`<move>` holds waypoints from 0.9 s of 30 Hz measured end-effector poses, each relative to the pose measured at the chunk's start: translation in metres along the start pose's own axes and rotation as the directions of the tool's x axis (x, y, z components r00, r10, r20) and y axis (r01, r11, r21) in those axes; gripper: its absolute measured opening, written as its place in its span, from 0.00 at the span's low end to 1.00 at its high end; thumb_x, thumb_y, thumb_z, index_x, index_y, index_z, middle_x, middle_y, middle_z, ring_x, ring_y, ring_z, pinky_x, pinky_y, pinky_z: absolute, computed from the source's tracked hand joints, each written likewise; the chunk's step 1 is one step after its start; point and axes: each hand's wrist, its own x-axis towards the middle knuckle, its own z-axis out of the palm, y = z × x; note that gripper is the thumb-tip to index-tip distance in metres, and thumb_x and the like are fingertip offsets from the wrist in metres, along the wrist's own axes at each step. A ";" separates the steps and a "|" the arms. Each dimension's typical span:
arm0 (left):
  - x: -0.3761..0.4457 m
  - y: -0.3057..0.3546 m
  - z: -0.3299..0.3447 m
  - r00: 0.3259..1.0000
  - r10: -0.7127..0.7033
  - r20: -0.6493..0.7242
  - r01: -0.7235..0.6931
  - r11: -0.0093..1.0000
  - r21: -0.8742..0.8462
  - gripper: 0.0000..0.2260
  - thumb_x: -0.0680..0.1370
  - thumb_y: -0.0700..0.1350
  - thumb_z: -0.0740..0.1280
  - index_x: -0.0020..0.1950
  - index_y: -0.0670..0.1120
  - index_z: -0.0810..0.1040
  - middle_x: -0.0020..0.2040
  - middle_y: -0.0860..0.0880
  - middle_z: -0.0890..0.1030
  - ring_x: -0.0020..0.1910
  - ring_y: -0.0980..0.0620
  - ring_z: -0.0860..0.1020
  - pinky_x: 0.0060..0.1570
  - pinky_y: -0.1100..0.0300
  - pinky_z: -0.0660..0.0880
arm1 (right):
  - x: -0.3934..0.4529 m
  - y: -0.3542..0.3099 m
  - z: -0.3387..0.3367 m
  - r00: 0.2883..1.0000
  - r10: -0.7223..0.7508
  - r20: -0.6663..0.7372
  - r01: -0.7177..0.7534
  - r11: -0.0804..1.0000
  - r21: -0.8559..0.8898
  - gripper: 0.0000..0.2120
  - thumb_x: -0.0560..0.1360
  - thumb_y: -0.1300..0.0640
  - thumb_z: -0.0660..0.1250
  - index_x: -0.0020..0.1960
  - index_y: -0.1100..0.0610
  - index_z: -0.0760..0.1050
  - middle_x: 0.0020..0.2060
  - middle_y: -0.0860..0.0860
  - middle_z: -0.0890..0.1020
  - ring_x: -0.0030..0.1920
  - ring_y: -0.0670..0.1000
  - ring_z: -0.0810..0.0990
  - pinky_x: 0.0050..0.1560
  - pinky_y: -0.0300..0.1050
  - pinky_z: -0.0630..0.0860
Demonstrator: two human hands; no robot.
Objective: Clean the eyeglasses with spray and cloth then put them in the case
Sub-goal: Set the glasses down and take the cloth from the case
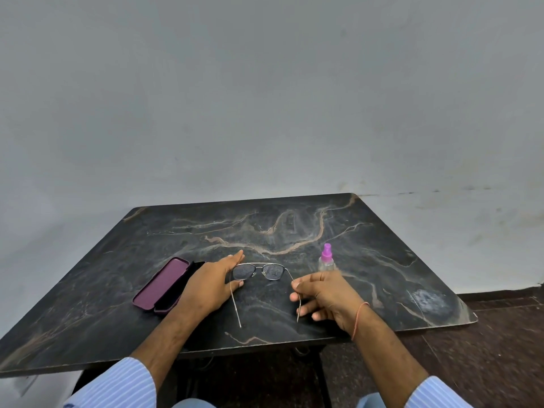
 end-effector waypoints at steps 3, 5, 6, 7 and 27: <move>0.003 0.001 -0.004 1.000 0.004 0.007 -0.005 0.998 0.070 0.35 0.84 0.50 0.75 0.88 0.57 0.64 0.80 0.58 0.78 0.79 0.52 0.77 0.75 0.52 0.77 | 0.000 0.002 0.004 1.000 -0.020 -0.019 0.019 1.000 -0.011 0.04 0.82 0.64 0.70 0.56 0.63 0.82 0.38 0.54 0.89 0.26 0.50 0.84 0.18 0.37 0.71; 0.005 0.001 -0.005 1.000 -0.014 0.021 0.012 0.994 0.106 0.34 0.85 0.50 0.74 0.88 0.58 0.63 0.78 0.55 0.81 0.75 0.49 0.81 0.72 0.51 0.79 | -0.001 0.003 0.005 0.999 -0.031 -0.030 0.031 0.999 -0.010 0.05 0.83 0.64 0.70 0.57 0.64 0.82 0.38 0.54 0.89 0.26 0.50 0.84 0.19 0.37 0.71; 0.006 0.001 -0.005 0.999 -0.024 0.028 0.021 0.992 0.124 0.34 0.85 0.50 0.74 0.89 0.58 0.63 0.77 0.54 0.82 0.75 0.48 0.81 0.71 0.50 0.80 | -0.001 0.004 0.006 0.999 -0.036 -0.036 0.035 0.999 -0.010 0.06 0.83 0.63 0.70 0.57 0.64 0.82 0.38 0.54 0.89 0.27 0.50 0.84 0.19 0.37 0.71; 0.006 0.001 -0.006 0.999 -0.034 0.033 0.029 0.990 0.140 0.35 0.85 0.49 0.73 0.89 0.58 0.62 0.77 0.53 0.82 0.75 0.48 0.81 0.71 0.50 0.80 | -0.001 0.004 0.005 0.998 -0.039 -0.040 0.039 0.999 -0.011 0.06 0.83 0.63 0.70 0.57 0.64 0.82 0.38 0.54 0.89 0.27 0.50 0.84 0.19 0.37 0.72; -0.094 -0.086 -0.053 0.822 -0.376 -0.428 0.179 0.884 -0.433 0.18 0.83 0.38 0.75 0.67 0.58 0.84 0.66 0.58 0.83 0.68 0.61 0.77 0.71 0.56 0.70 | -0.009 0.024 0.020 0.831 -0.373 -0.413 0.257 0.916 -0.309 0.07 0.79 0.47 0.74 0.56 0.45 0.83 0.41 0.42 0.87 0.34 0.51 0.87 0.32 0.46 0.80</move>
